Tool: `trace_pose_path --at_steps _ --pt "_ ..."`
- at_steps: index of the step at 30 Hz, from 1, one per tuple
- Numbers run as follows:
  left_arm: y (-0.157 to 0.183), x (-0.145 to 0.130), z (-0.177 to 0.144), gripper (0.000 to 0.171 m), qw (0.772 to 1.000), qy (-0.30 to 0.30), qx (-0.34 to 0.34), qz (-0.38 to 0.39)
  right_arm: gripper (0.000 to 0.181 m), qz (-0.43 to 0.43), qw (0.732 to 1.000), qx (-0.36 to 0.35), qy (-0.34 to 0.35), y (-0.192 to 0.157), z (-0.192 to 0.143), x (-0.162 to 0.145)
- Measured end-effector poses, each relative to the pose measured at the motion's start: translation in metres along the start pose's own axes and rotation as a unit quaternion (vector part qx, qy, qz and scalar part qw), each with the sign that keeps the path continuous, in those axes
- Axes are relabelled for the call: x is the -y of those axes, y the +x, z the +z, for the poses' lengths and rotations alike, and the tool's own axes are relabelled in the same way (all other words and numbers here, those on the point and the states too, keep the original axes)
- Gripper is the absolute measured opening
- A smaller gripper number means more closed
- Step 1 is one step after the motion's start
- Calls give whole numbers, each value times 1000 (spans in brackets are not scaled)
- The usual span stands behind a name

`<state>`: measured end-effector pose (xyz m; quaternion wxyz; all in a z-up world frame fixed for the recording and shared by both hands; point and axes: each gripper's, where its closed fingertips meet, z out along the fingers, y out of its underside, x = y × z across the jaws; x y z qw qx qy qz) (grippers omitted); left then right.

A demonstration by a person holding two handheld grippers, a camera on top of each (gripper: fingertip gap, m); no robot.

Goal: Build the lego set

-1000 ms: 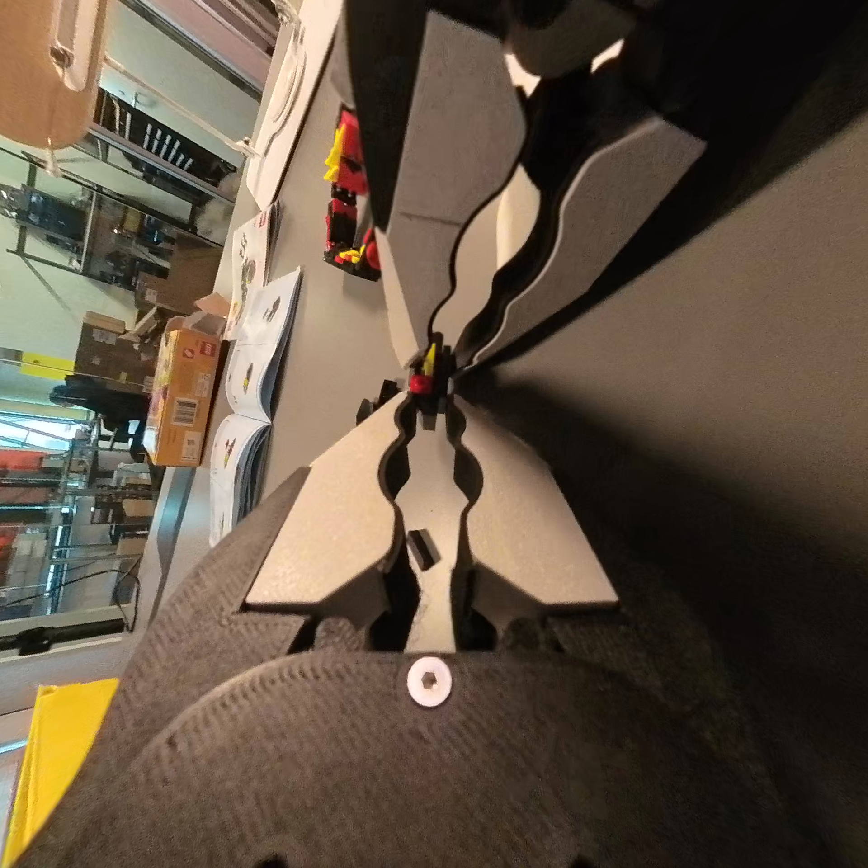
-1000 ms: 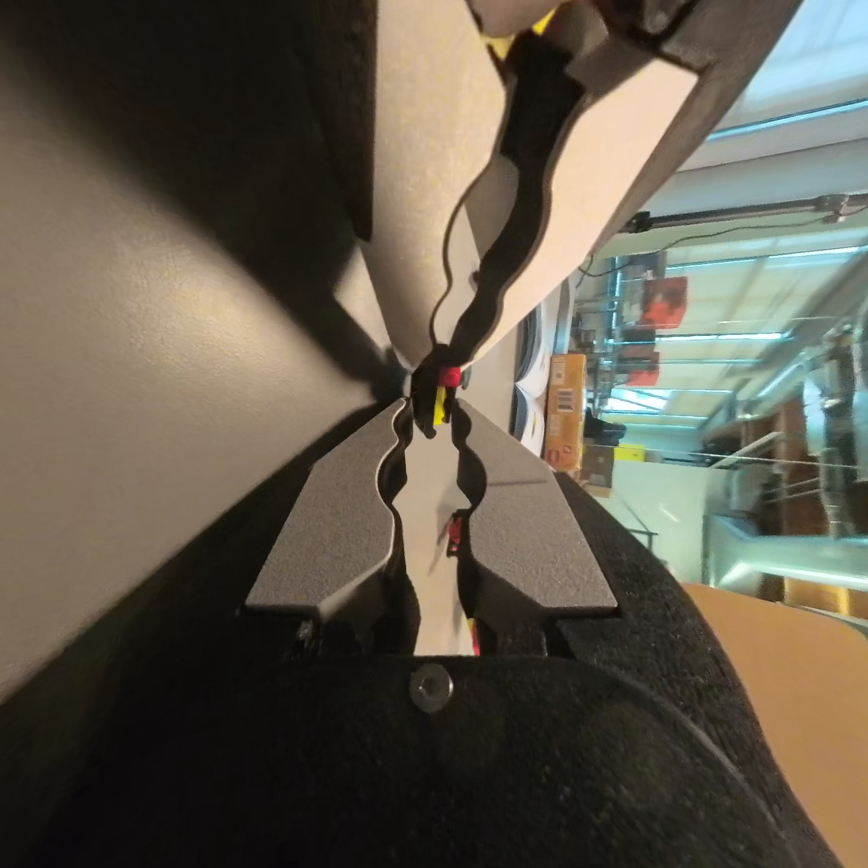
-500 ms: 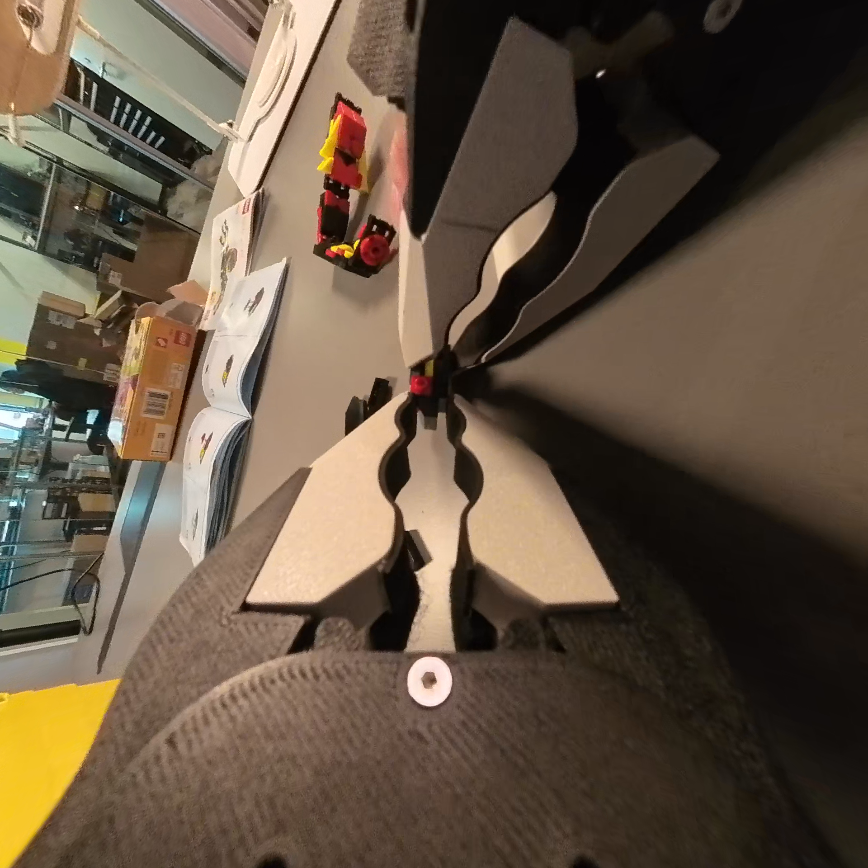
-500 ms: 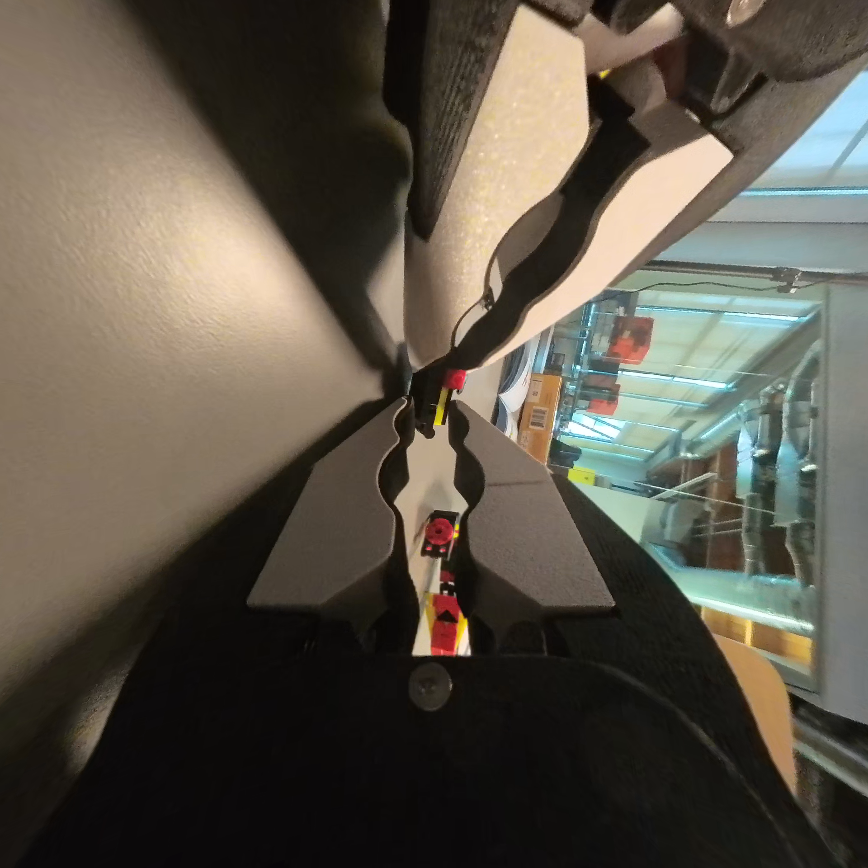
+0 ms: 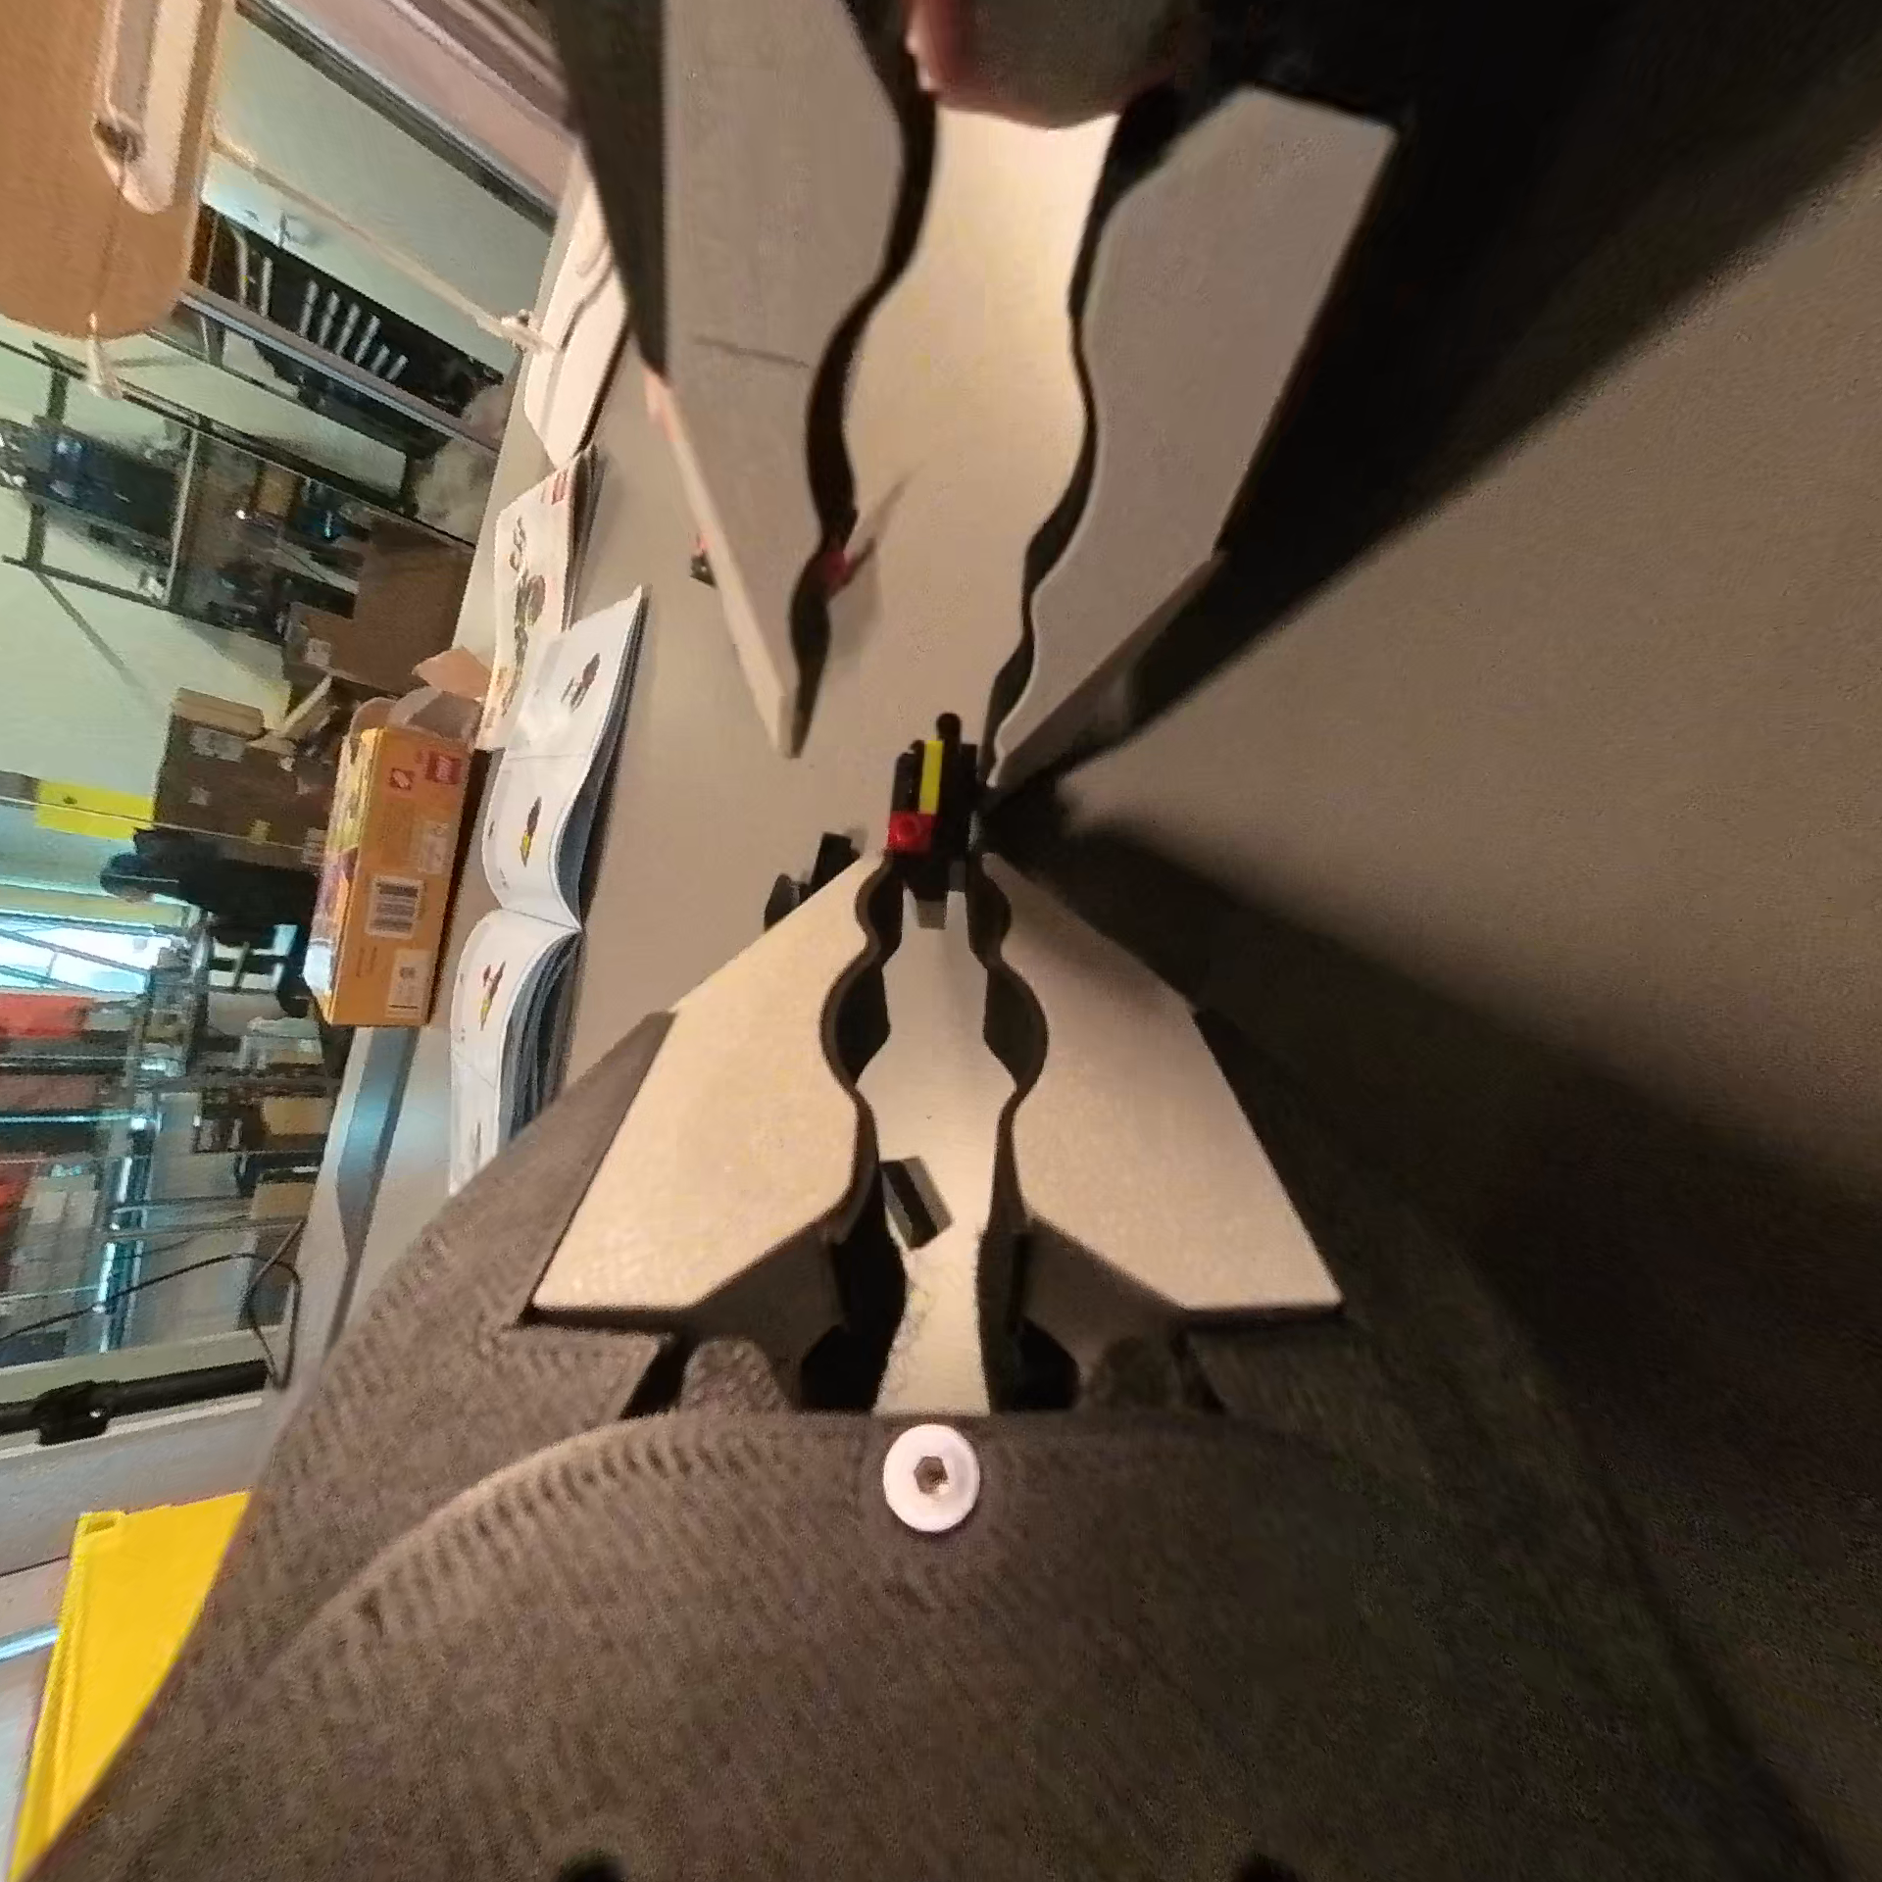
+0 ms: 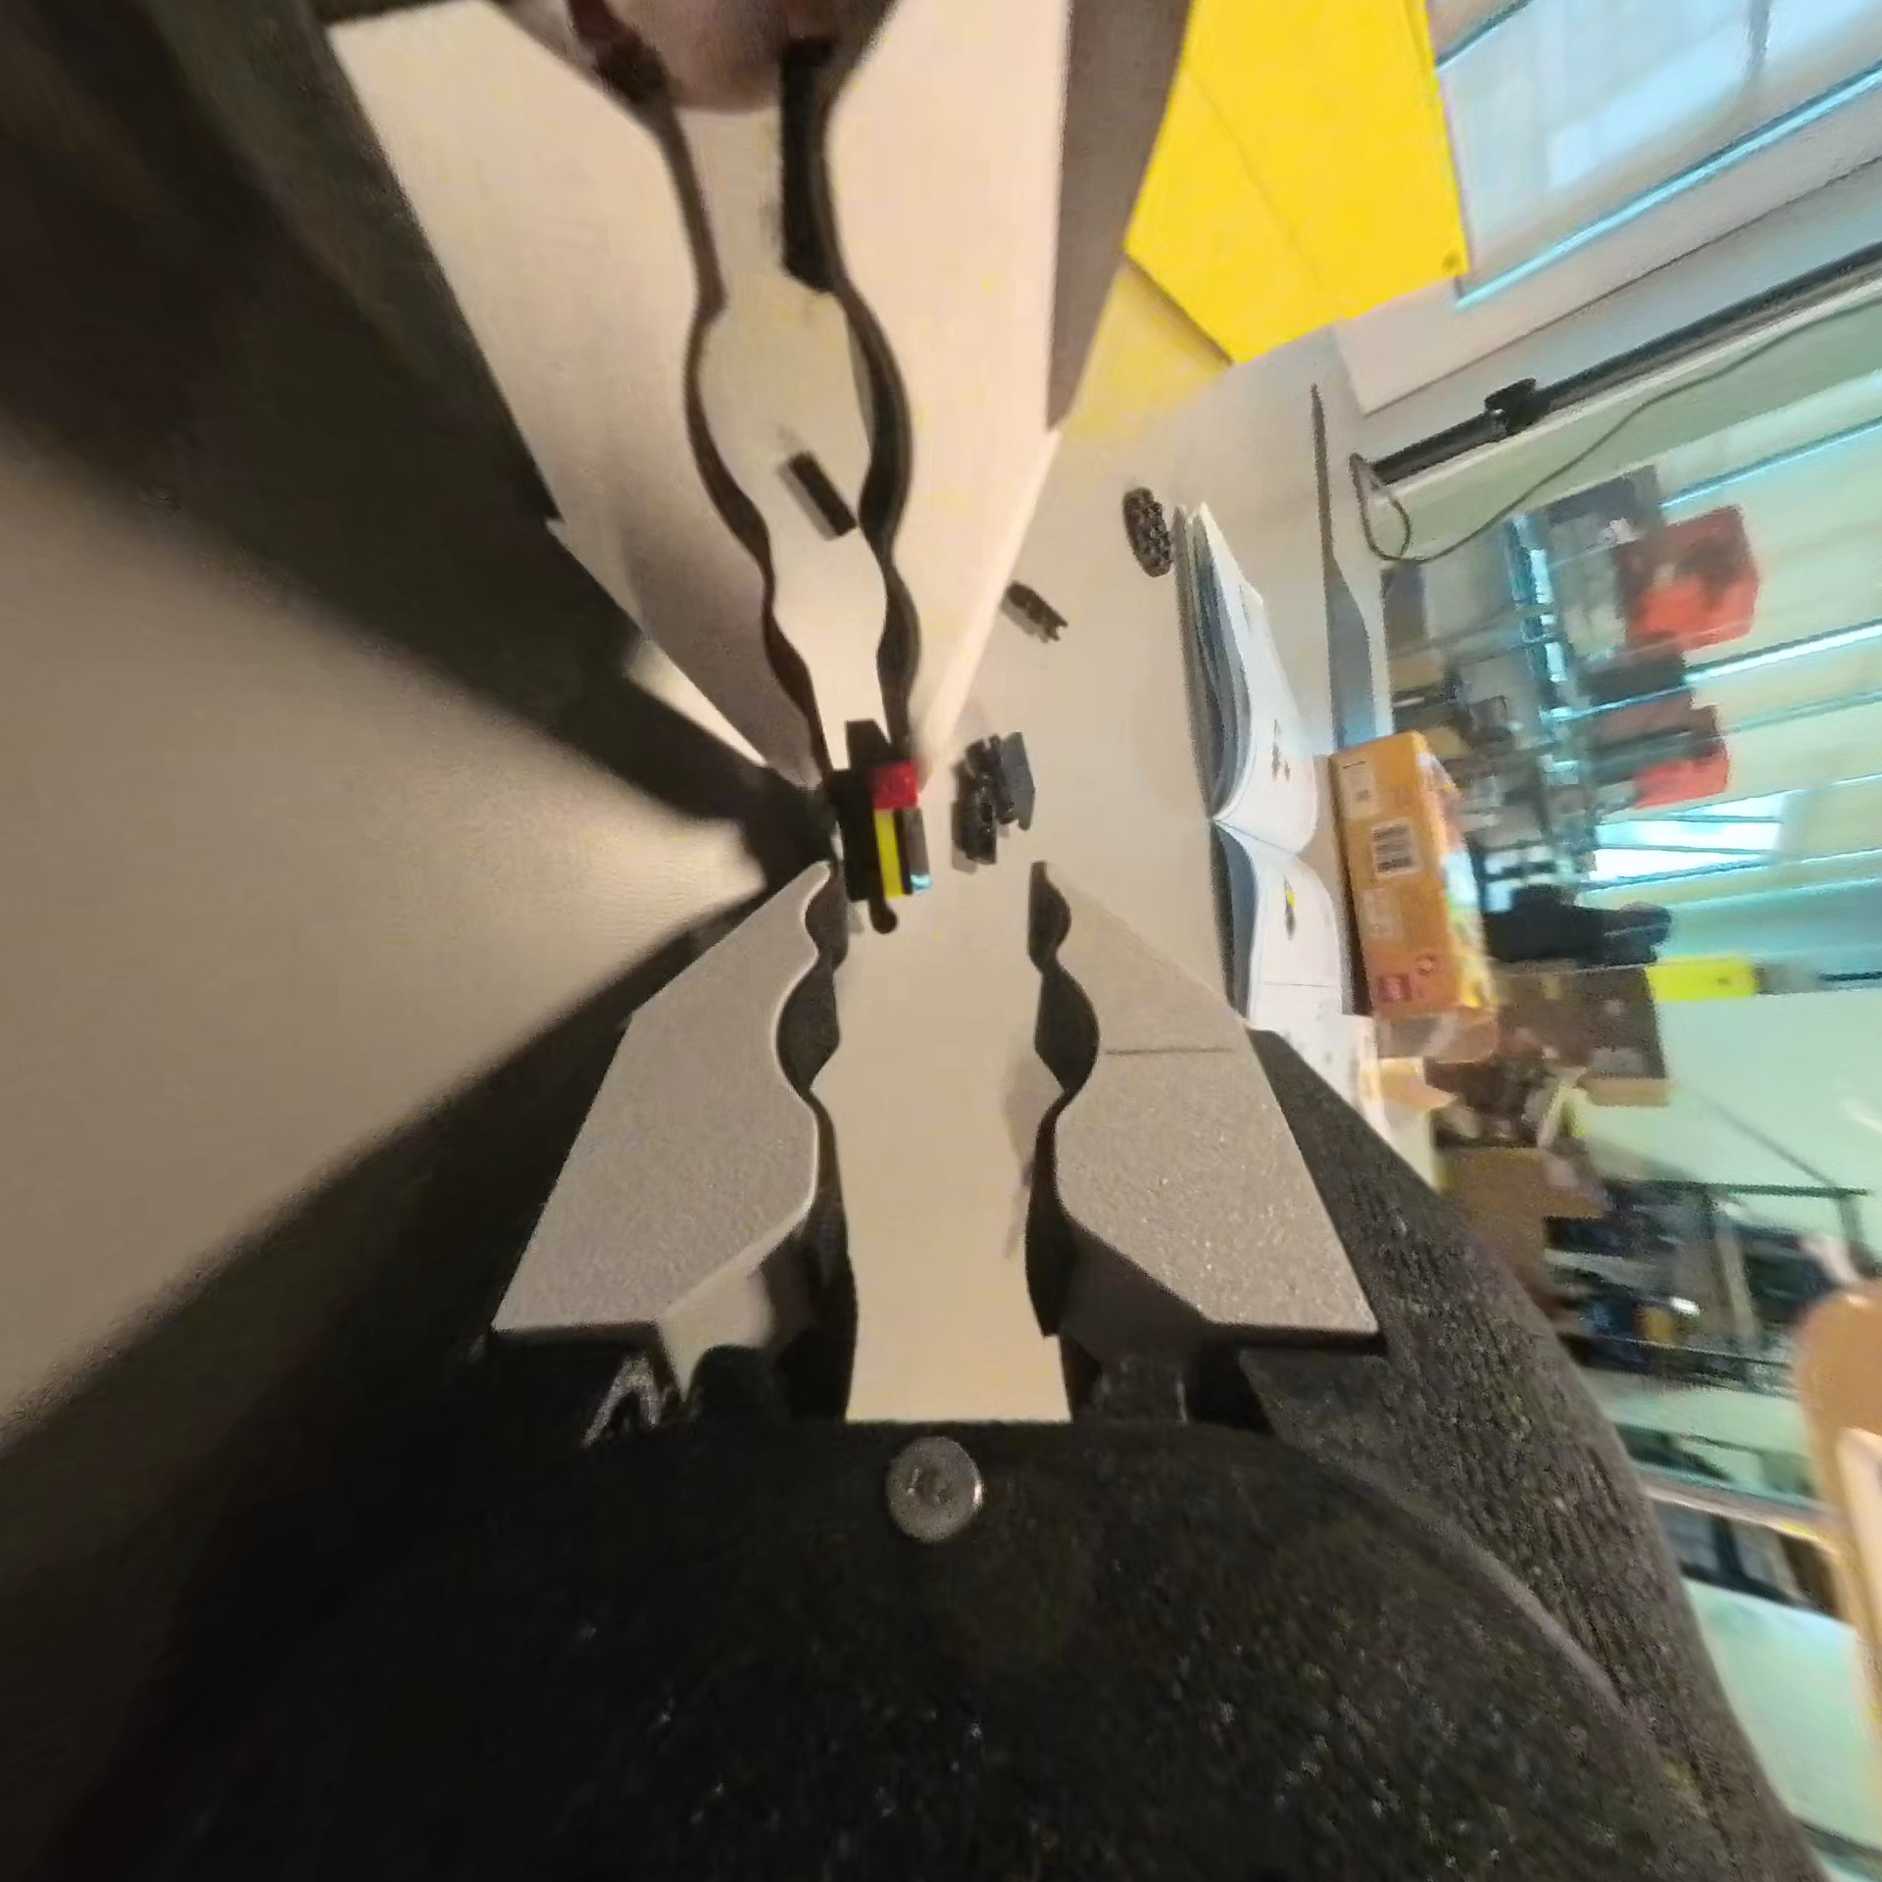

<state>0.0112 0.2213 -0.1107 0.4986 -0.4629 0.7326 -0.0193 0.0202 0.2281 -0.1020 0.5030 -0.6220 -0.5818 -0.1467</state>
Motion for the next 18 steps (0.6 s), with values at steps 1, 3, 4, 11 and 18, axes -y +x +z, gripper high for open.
trace_pose_path --at_steps 1,3,4,11,18 --pt "0 -1 -1 11 1000 -1 3 9 38 16 1000 11 8 1 -2 0" --pt "-6 -7 -3 11 999 -8 21 26 41 58 997 33 38 4 -8 0" --pt "-10 -8 -6 11 999 1 29 28 40 94 992 56 64 4 -12 2" --pt "-21 33 -40 11 980 182 57 53 37 471 791 312 236 21 -46 54" --pt "-25 39 -49 11 974 218 57 36 16 471 790 334 206 9 -42 54"
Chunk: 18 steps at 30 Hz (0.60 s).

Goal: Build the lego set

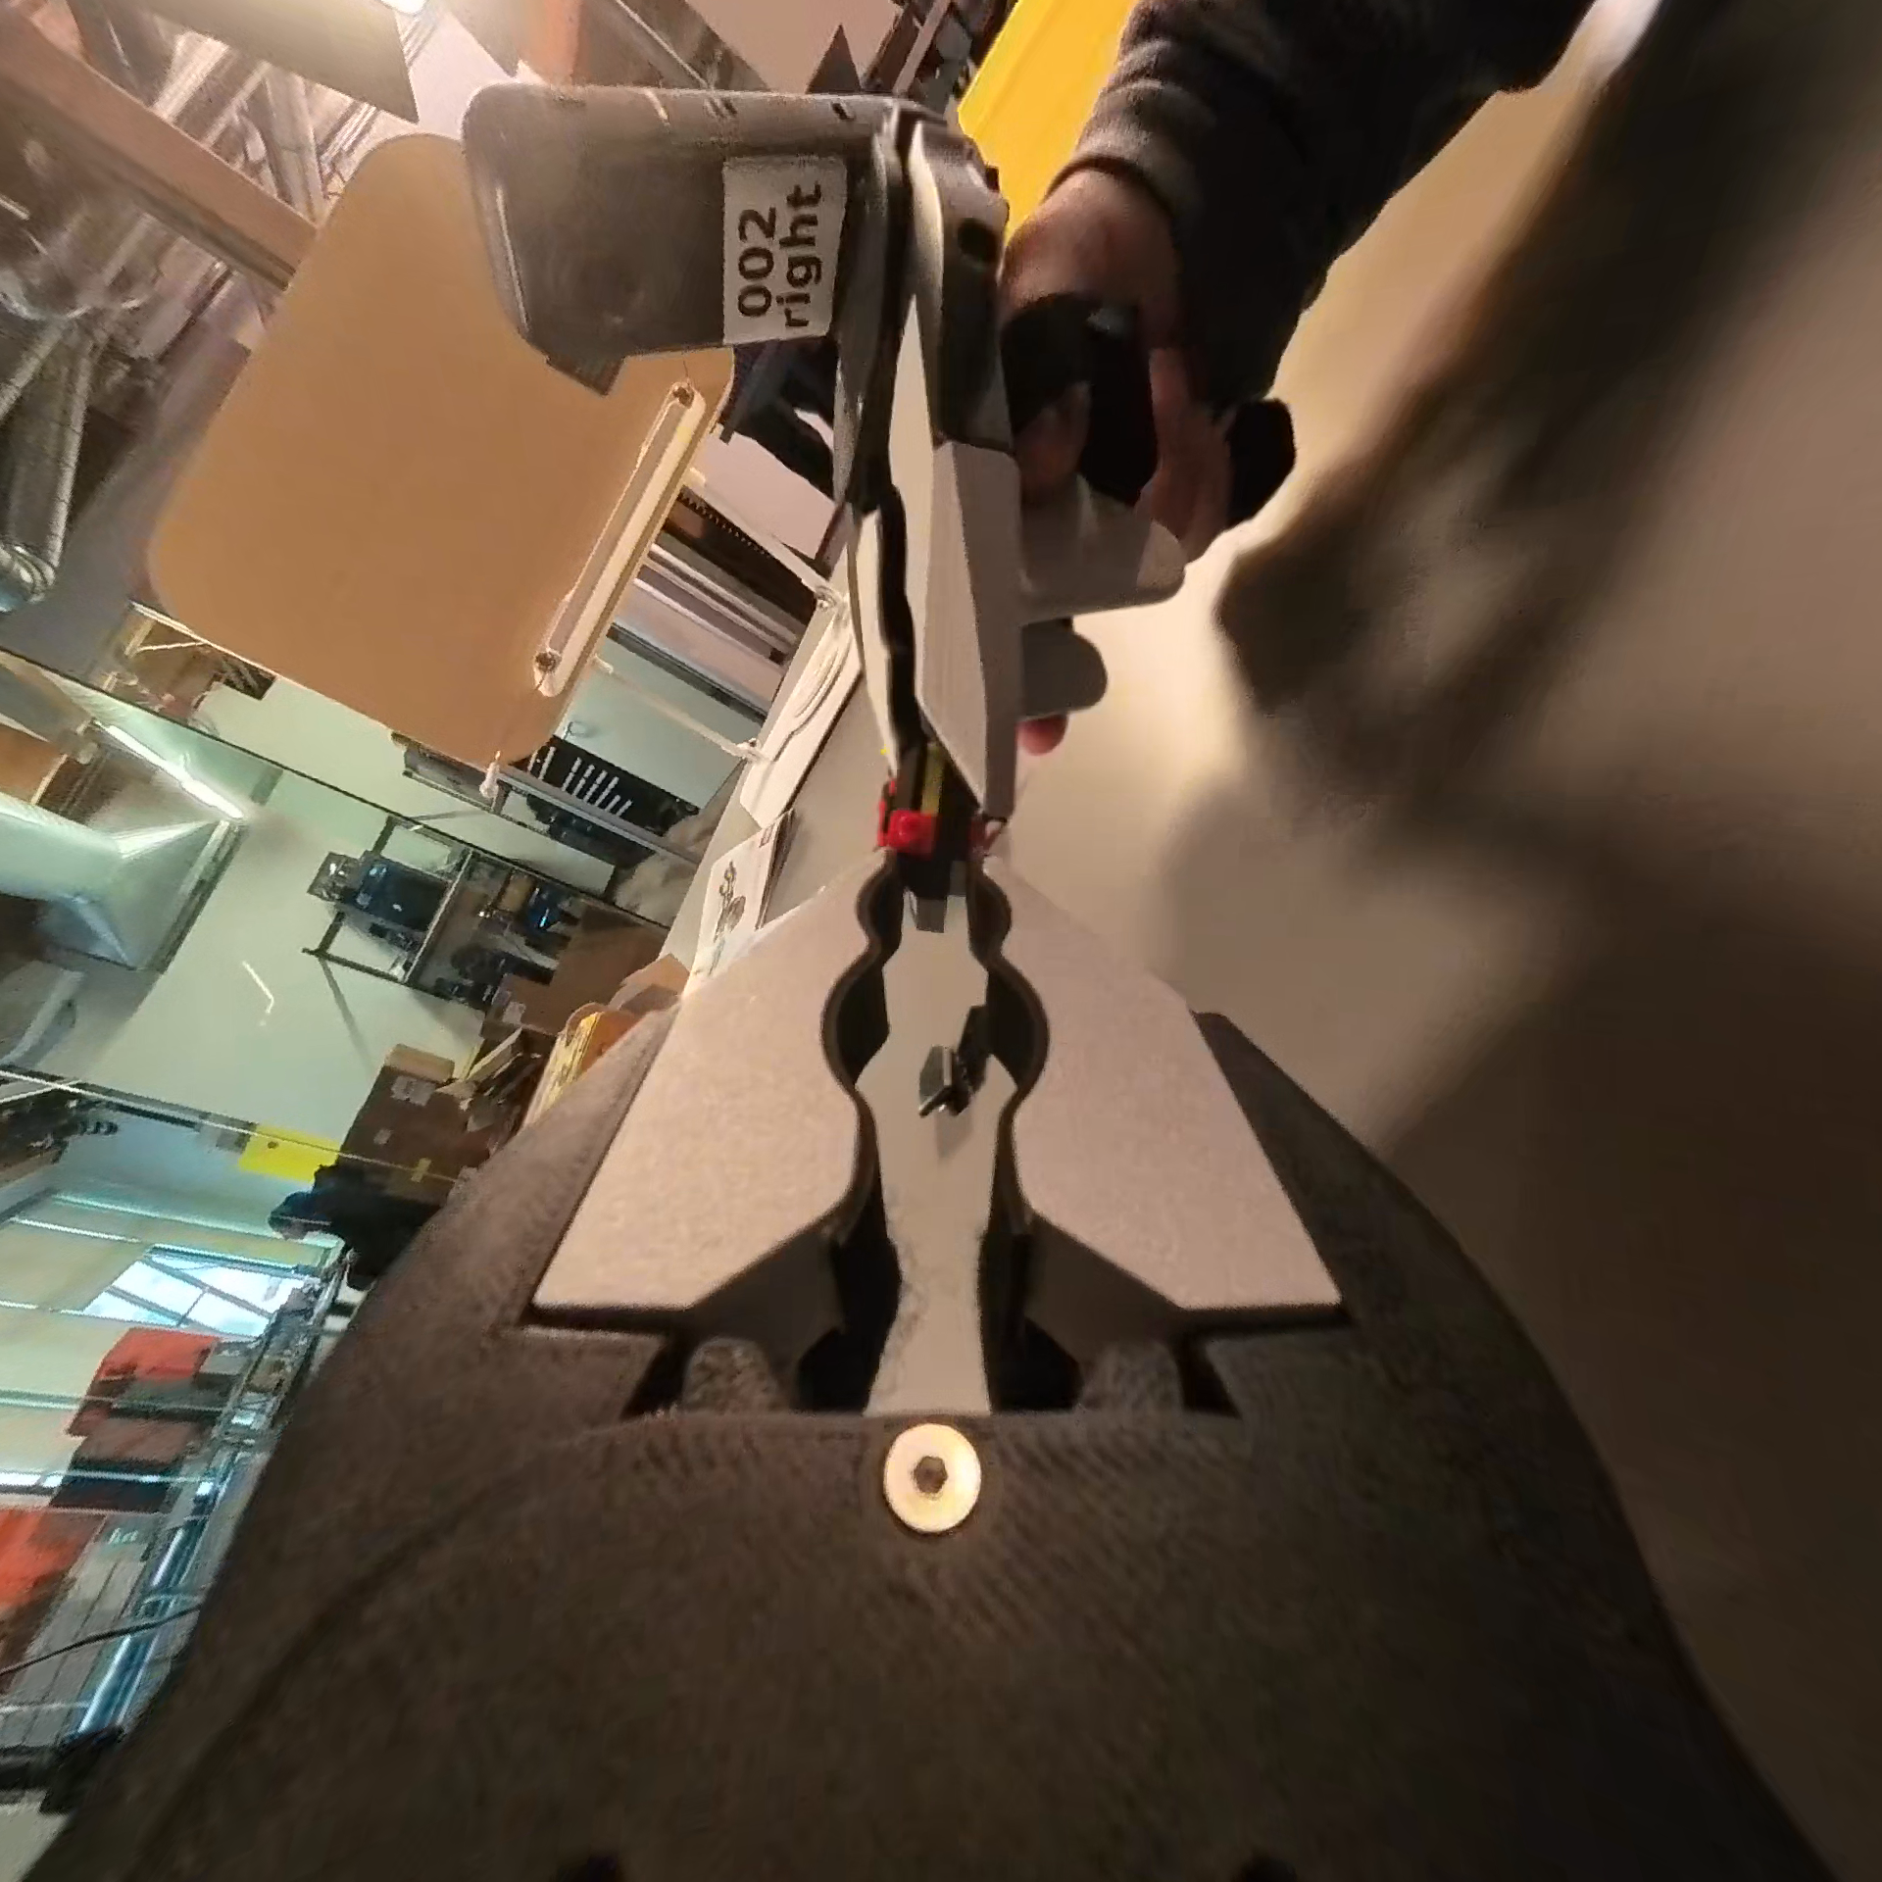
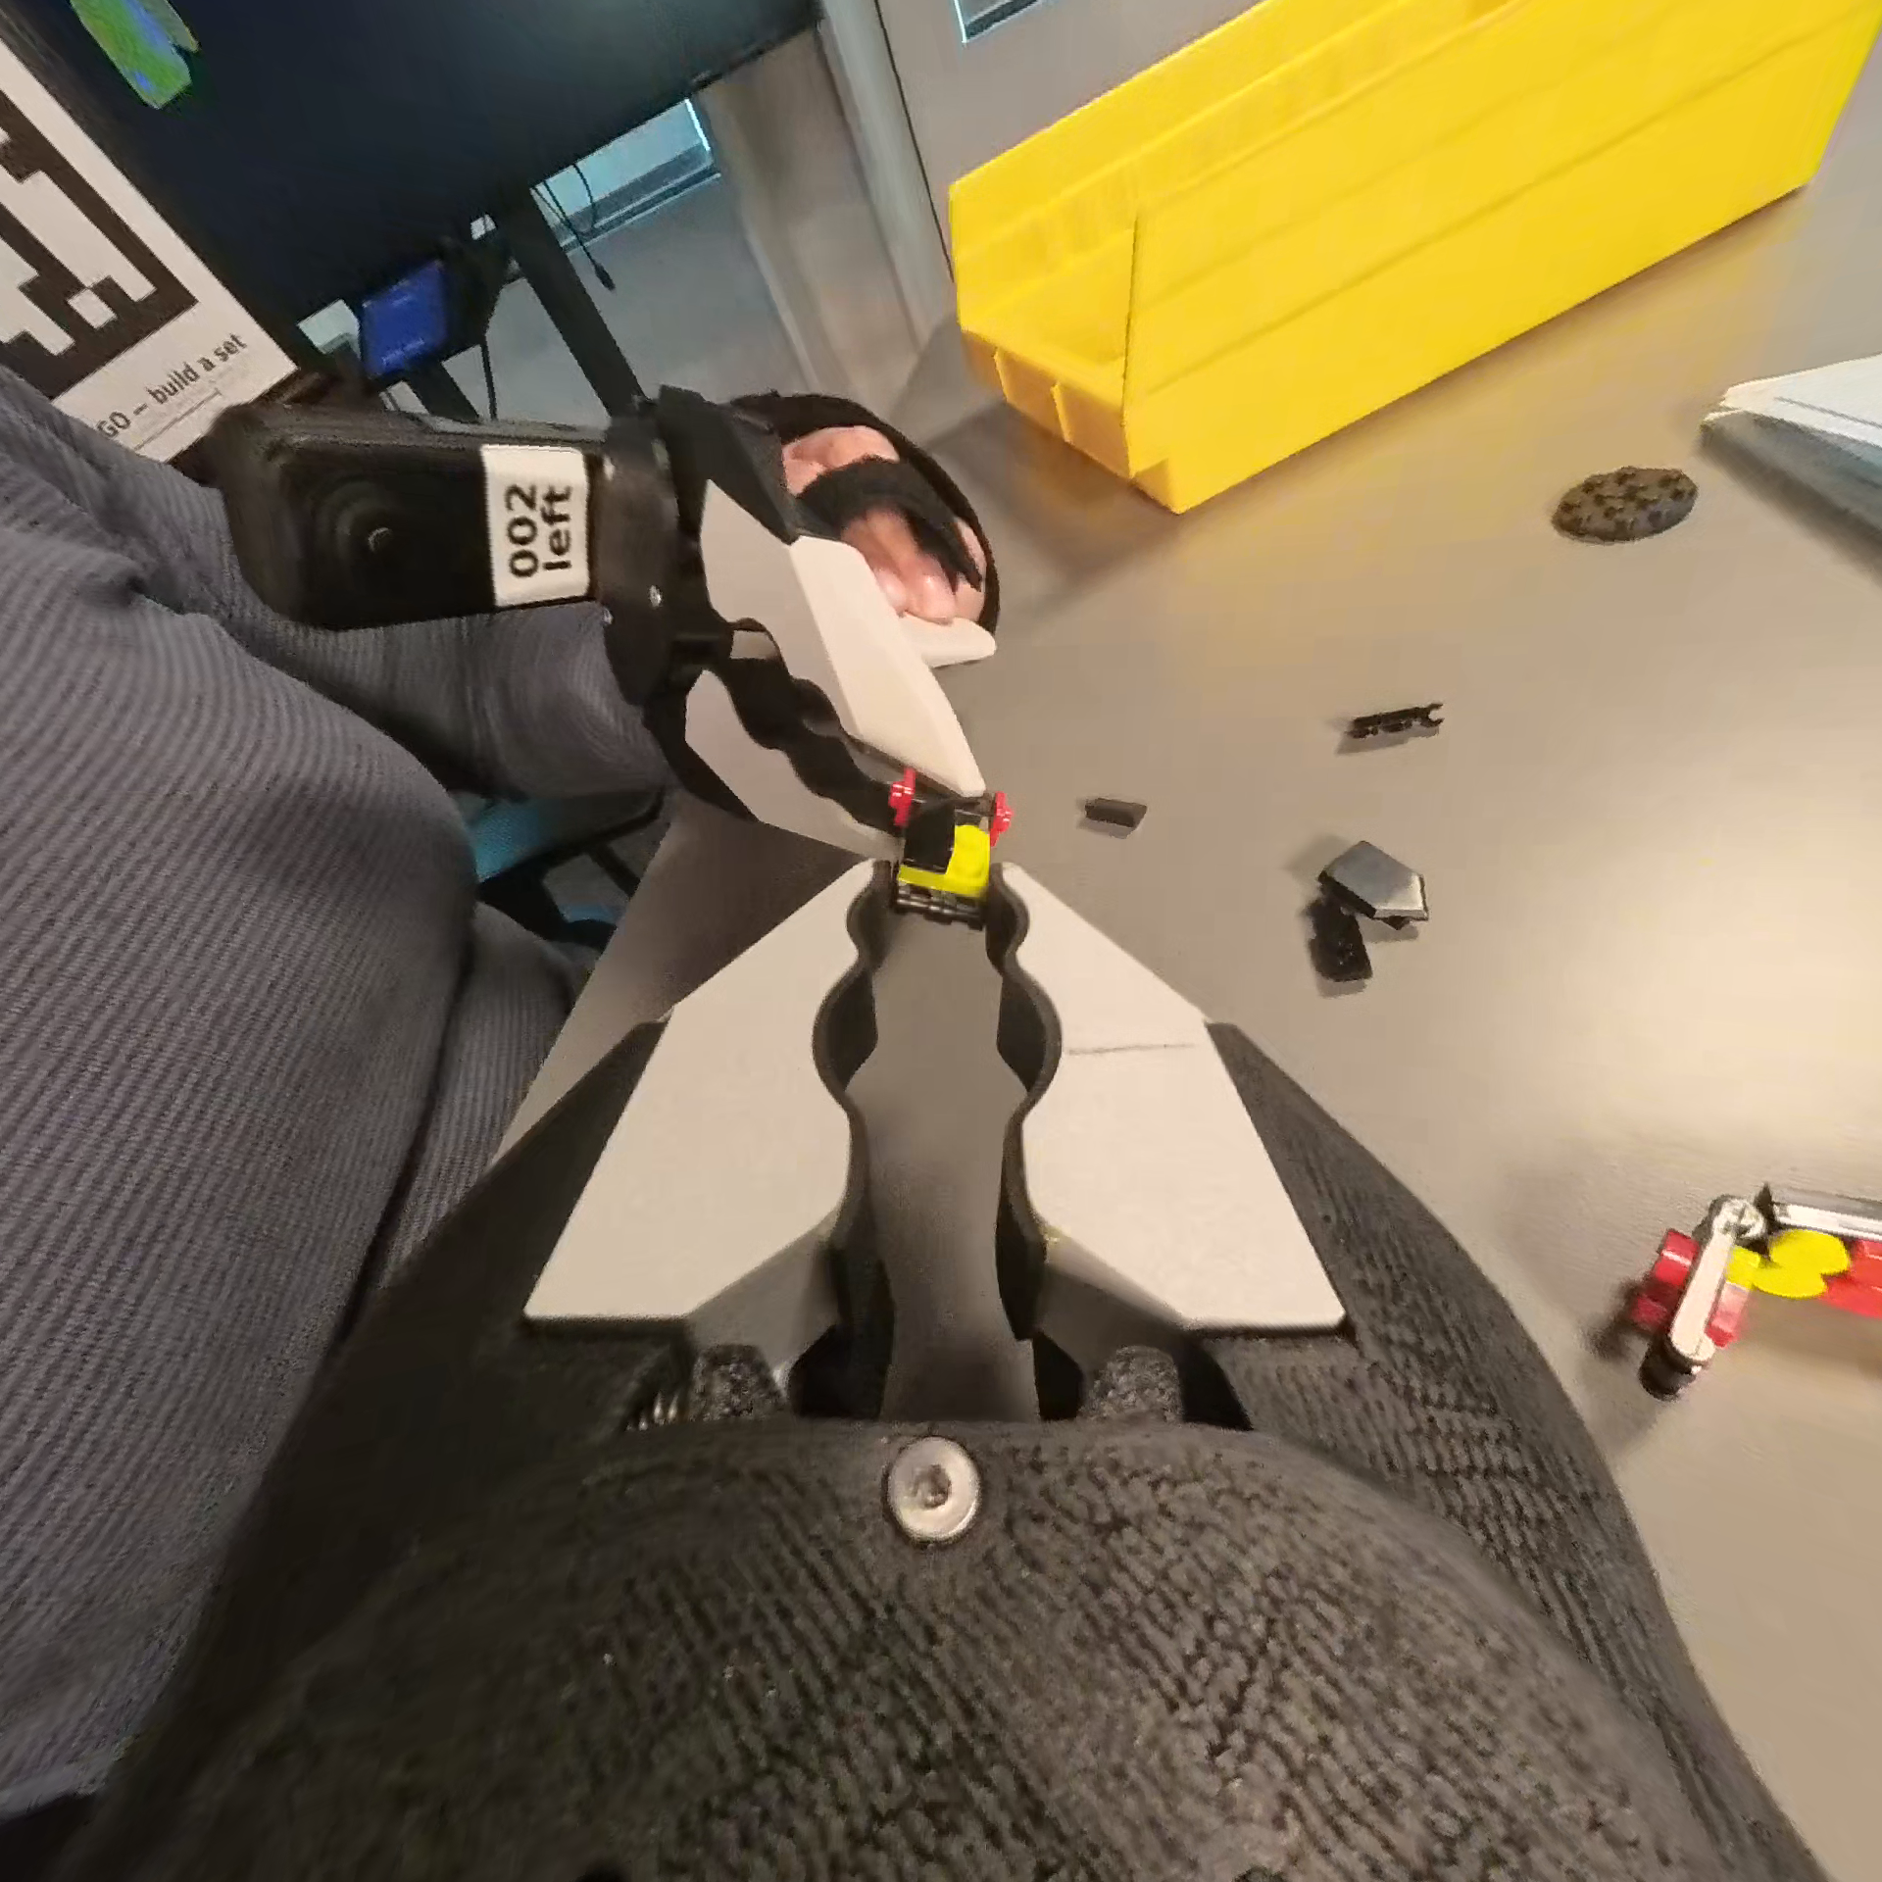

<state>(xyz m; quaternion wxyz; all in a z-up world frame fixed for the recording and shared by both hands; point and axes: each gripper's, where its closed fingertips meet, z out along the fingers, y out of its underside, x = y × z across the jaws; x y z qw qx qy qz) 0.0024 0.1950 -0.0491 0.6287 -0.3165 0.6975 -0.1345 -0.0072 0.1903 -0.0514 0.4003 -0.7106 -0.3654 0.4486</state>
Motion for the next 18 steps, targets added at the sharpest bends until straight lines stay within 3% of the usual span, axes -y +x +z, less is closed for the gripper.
trace_pose_path --at_steps 3,6,7,11,16,18 --pt "-4 -1 1 13 998 2 4 -64 16 -24 999 -30 8 4 0 5" --pt "-13 -8 4 31 982 -10 1 -188 16 -137 980 -142 26 20 -1 17" --pt "-10 -3 3 50 973 11 -29 -230 16 -196 961 -193 24 26 -3 21" --pt "-24 1 1 51 925 56 -43 -374 16 -393 849 -353 -3 36 -8 33" --pt "-30 -7 5 52 887 58 -49 -455 16 -497 752 -433 -22 35 -5 43" --pt "-32 -8 4 49 884 62 -44 -462 16 -513 737 -440 -33 36 -4 42"
